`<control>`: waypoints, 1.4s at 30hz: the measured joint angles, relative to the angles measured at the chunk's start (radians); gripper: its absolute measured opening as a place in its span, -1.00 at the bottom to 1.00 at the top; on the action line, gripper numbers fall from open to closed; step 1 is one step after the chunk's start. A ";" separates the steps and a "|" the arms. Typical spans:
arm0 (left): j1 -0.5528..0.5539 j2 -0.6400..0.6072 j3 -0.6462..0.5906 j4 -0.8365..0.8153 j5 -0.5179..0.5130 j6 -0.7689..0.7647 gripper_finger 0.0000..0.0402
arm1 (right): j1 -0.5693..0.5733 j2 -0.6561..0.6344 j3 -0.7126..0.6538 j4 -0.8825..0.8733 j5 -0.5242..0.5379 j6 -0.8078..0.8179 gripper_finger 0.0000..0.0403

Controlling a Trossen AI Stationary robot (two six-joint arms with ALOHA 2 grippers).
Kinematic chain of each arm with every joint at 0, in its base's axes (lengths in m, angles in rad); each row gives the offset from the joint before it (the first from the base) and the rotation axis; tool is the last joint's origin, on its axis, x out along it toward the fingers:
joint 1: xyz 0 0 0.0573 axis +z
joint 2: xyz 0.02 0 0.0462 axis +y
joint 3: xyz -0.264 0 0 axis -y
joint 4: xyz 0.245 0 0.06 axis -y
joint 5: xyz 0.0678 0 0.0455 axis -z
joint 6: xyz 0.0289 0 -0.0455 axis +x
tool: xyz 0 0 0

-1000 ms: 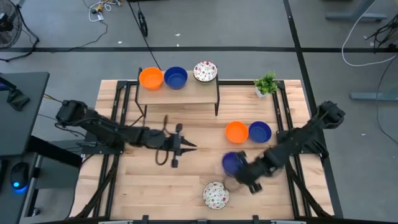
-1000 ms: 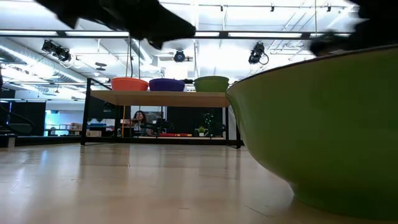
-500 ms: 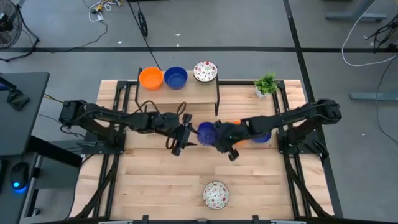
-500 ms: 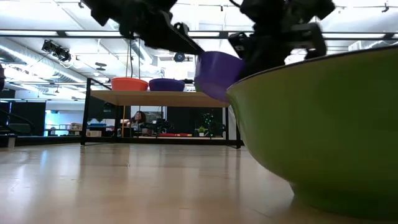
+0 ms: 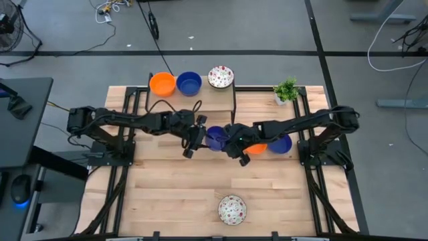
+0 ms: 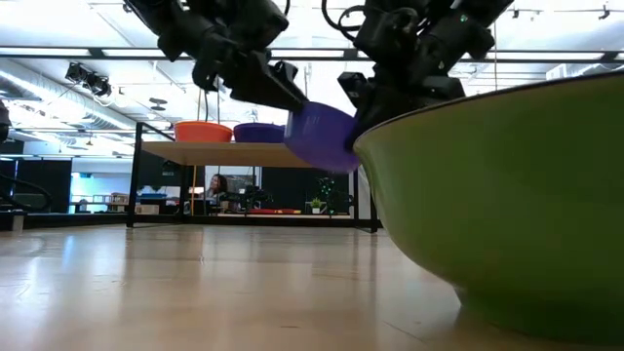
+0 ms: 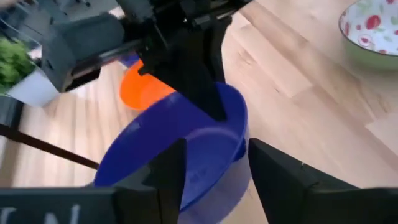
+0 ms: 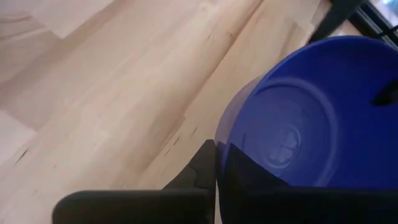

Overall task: Pick & Place Mini bowls
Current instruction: Stack the blue bowl on top of the other blue bowls on the shelf

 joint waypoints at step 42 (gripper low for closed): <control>-0.050 -0.048 0.162 -0.432 -0.179 -0.043 -0.98 | 0.115 -0.111 -0.011 0.116 -0.019 0.348 -0.21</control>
